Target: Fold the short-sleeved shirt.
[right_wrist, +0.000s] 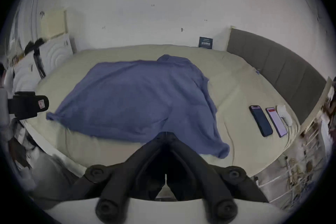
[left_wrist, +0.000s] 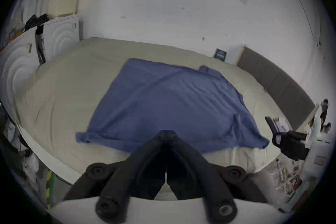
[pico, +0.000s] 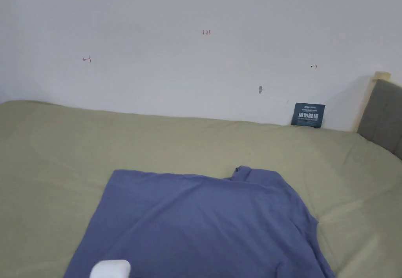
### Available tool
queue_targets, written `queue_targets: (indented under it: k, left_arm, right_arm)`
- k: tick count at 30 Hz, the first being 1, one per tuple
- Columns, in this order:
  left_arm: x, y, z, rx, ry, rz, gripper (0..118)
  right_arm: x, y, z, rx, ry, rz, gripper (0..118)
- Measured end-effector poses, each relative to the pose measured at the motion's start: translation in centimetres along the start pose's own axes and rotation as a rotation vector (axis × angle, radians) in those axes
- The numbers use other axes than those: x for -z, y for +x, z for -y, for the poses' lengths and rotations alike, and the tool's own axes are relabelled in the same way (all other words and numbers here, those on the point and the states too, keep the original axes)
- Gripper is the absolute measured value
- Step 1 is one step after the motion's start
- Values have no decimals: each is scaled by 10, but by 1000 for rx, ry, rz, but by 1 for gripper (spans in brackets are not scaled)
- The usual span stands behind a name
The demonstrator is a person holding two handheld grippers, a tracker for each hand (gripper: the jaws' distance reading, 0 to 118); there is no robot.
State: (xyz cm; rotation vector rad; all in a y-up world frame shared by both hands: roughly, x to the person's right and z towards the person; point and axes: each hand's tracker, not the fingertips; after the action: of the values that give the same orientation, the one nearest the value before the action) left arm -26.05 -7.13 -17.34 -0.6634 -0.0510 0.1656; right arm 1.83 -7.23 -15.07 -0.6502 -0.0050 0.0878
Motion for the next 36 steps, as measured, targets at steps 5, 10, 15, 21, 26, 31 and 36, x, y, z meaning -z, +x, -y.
queue_targets:
  k: [5, 10, 15, 21, 26, 31, 36]
  left_arm:
    - [-2, 10, 27, 58, -47, -26, 0]
    - [-6, -38, 28, -24, -56, -110, 0]
    - [-1, -119, 8, -151, -77, -199, 0]
    - [31, -167, -13, -251, -148, -207, 105]
    - [70, -164, -13, -227, -197, -163, 103]
    - [93, -146, 1, -108, -231, -337, 28]
    - [72, -143, -11, -138, -163, -196, 3]
  right_arm:
    - [-2, -19, 23, 15, -32, -82, 1]
    - [-4, -2, 22, 53, -35, -99, 1]
    - [-8, 31, 5, 97, 16, -48, 1]
    - [-7, 78, -21, 159, 51, -5, 1]
    - [-7, 112, -31, 238, 55, 42, 1]
    - [8, 143, -23, 237, 9, 65, 24]
    - [51, 157, -7, 97, -197, 24, 63]
